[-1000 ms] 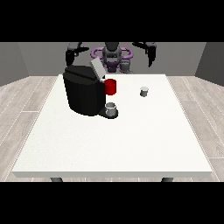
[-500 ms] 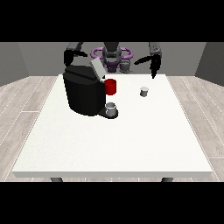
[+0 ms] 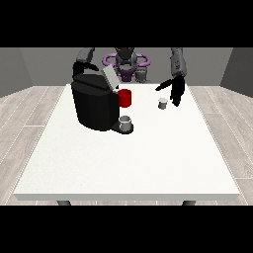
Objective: Insert the coffee pod into the coffee machine and close the lid
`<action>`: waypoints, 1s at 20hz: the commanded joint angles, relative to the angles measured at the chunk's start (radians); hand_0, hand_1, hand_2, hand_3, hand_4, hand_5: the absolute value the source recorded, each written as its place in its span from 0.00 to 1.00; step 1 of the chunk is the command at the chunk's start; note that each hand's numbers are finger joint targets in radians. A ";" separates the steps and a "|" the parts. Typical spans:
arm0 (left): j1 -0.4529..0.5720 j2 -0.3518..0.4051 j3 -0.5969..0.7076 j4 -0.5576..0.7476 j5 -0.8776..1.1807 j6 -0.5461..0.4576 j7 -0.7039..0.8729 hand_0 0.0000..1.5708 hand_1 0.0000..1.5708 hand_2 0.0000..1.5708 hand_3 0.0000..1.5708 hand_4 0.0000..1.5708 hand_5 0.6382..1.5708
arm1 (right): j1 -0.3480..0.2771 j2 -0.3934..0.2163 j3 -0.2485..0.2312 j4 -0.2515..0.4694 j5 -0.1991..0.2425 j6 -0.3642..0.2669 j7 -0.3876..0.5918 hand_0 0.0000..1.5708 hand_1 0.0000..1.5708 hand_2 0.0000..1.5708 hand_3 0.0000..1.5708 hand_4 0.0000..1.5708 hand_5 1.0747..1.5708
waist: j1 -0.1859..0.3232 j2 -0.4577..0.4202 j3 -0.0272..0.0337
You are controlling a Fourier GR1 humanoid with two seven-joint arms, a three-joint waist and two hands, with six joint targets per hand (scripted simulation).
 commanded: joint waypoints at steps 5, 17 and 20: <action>-0.116 0.052 0.009 0.249 -0.099 -0.004 -0.034 0.00 0.00 0.00 0.00 0.00 1.00 | -0.026 0.016 0.018 0.011 0.014 -0.019 0.052 0.00 0.00 0.00 0.00 0.31 1.00 | -0.024 0.045 -0.0001; -0.269 0.042 -0.038 0.426 -0.220 -0.051 0.016 0.00 0.00 0.00 0.00 0.00 1.00 | -0.097 -0.016 -0.062 0.163 0.015 -0.032 -0.016 0.00 0.00 0.00 0.00 0.23 1.00 | -0.020 0.058 0.0004; -0.259 0.018 -0.033 0.447 -0.208 -0.067 -0.009 0.00 0.00 0.24 0.00 0.00 1.00 | -0.099 0.001 -0.049 0.193 0.040 -0.057 -0.038 0.00 0.00 0.00 0.00 0.16 1.00 | 0.009 0.062 0.0004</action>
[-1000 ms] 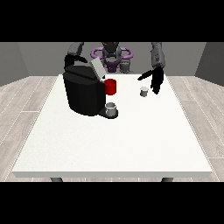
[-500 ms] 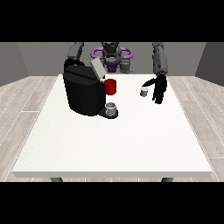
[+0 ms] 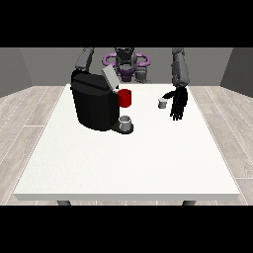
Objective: Insert the coffee pod into the coffee machine and close the lid
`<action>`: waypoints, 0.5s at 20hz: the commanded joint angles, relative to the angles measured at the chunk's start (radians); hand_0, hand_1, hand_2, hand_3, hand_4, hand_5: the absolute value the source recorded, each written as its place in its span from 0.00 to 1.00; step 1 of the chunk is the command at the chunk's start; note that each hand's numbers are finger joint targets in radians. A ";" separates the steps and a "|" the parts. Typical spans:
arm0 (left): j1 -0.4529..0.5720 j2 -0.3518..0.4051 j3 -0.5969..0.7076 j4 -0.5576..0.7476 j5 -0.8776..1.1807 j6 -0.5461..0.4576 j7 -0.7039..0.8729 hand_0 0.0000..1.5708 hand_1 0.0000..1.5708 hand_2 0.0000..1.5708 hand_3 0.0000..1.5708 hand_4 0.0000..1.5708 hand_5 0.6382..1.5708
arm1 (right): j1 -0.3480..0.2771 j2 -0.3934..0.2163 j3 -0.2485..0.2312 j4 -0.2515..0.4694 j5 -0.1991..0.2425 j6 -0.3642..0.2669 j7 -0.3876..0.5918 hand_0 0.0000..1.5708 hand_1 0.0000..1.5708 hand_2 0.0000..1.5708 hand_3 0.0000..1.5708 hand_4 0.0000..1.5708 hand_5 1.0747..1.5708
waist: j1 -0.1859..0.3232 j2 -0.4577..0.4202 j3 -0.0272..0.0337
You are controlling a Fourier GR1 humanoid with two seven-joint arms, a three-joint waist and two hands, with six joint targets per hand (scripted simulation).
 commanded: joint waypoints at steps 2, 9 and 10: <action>-0.036 0.026 0.042 0.129 -0.003 -0.003 -0.072 0.00 0.00 0.20 0.00 0.00 1.00 | -0.015 -0.028 -0.001 -0.036 -0.009 0.025 0.024 0.00 0.00 0.00 0.00 0.21 1.00 | -0.027 0.042 -0.0084; -0.025 -0.042 -0.024 0.091 -0.070 0.020 -0.069 0.65 0.65 0.70 0.60 0.00 1.00 | -0.027 0.026 -0.016 0.070 0.001 -0.043 0.000 0.00 0.00 0.00 0.00 0.26 1.00 | 0.012 -0.014 -0.0077; -0.051 -0.053 -0.036 0.061 -0.086 0.037 -0.051 0.72 0.72 0.75 0.64 0.00 1.00 | -0.063 -0.017 -0.059 0.140 -0.019 -0.002 -0.063 0.00 0.00 0.00 0.00 0.25 1.00 | 0.021 0.022 -0.0072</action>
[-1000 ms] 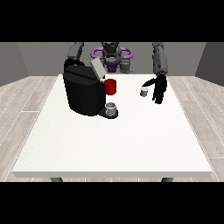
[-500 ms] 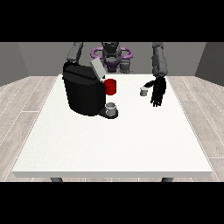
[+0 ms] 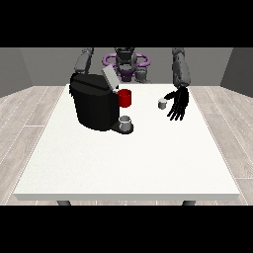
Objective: Insert the coffee pod into the coffee machine and close the lid
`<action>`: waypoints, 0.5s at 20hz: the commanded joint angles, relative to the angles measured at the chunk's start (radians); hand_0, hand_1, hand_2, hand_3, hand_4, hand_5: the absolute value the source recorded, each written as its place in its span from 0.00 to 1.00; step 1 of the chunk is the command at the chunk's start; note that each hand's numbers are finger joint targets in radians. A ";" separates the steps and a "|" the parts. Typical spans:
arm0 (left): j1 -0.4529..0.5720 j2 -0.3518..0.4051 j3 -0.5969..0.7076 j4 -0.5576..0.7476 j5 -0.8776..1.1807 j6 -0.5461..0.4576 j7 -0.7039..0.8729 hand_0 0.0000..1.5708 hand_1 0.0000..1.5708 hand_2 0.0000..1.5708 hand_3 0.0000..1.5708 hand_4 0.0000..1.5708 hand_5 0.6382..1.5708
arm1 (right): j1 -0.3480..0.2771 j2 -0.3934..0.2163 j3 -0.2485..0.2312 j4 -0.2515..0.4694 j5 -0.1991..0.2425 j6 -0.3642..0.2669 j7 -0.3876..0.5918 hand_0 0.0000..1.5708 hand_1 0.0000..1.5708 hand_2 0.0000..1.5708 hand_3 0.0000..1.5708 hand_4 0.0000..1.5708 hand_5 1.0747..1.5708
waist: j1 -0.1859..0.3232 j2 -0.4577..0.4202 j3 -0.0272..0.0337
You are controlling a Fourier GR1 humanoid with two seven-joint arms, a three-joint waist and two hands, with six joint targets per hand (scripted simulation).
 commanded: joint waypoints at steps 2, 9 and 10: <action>0.002 -0.089 -0.058 0.033 -0.065 0.043 0.021 0.71 0.71 0.75 0.71 0.00 1.00 | -0.021 -0.004 -0.005 0.034 -0.002 0.000 0.020 0.00 0.00 0.00 0.00 0.25 1.00 | -0.002 -0.023 -0.0127; -0.013 -0.140 -0.092 -0.004 -0.099 0.043 0.050 0.80 0.80 0.79 0.70 0.00 1.00 | -0.046 -0.017 -0.030 0.100 -0.018 0.008 -0.015 0.00 0.00 0.00 0.00 0.23 1.00 | -0.010 -0.038 -0.0121; 0.001 -0.114 -0.088 0.026 -0.105 0.045 0.001 0.80 0.80 0.80 0.70 0.05 1.00 | -0.046 0.031 0.000 0.066 0.011 -0.054 0.008 0.00 0.00 0.00 0.00 0.21 1.00 | -0.004 -0.027 -0.0130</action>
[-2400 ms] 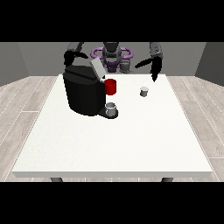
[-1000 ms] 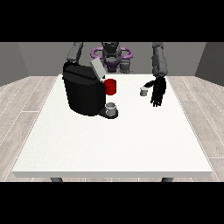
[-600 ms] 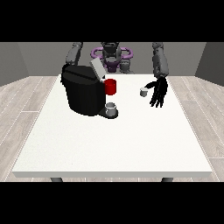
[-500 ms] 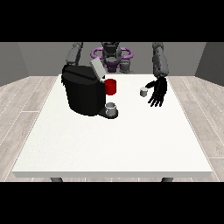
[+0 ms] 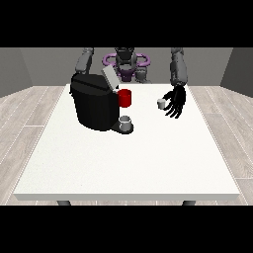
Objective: Insert the coffee pod into the coffee machine and close the lid
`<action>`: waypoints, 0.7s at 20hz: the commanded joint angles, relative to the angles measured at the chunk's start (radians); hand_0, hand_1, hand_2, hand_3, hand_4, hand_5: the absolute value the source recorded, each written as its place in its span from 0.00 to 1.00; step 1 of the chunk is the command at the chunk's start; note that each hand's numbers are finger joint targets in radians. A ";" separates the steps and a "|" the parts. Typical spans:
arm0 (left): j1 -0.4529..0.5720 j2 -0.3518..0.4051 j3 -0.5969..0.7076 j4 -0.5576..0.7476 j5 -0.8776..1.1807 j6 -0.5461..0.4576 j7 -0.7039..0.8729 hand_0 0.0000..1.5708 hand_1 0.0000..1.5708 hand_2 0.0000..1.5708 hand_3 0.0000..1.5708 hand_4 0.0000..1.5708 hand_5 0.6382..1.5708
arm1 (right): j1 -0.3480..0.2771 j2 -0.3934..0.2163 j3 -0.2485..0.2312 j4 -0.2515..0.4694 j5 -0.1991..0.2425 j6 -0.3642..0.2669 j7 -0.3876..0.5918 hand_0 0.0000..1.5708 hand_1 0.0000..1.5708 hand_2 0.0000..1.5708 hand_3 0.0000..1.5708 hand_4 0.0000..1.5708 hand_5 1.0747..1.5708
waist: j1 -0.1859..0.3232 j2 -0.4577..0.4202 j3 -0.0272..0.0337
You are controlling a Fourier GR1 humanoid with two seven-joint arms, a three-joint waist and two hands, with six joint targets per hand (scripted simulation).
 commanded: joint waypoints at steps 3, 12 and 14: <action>0.013 -0.093 -0.057 0.014 -0.019 -0.058 -0.003 0.82 0.82 0.82 0.71 0.05 1.00 | -0.002 -0.027 -0.026 0.046 -0.013 0.008 0.033 0.00 0.00 0.00 0.00 0.21 1.00 | 0.004 -0.041 -0.0153; 0.046 -0.087 -0.035 0.060 -0.058 0.018 -0.119 0.88 0.88 0.91 0.86 0.42 1.00 | 0.035 -0.023 -0.027 0.064 -0.031 0.026 0.002 0.00 0.00 0.00 0.00 0.26 1.00 | 0.017 -0.074 -0.0158; -0.005 -0.110 -0.003 0.064 -0.026 0.023 -0.127 0.99 0.99 0.97 0.91 0.45 1.00 | 0.012 -0.002 -0.012 0.048 -0.015 -0.005 0.005 0.00 0.00 0.00 0.00 0.26 1.00 | -0.003 -0.049 -0.0160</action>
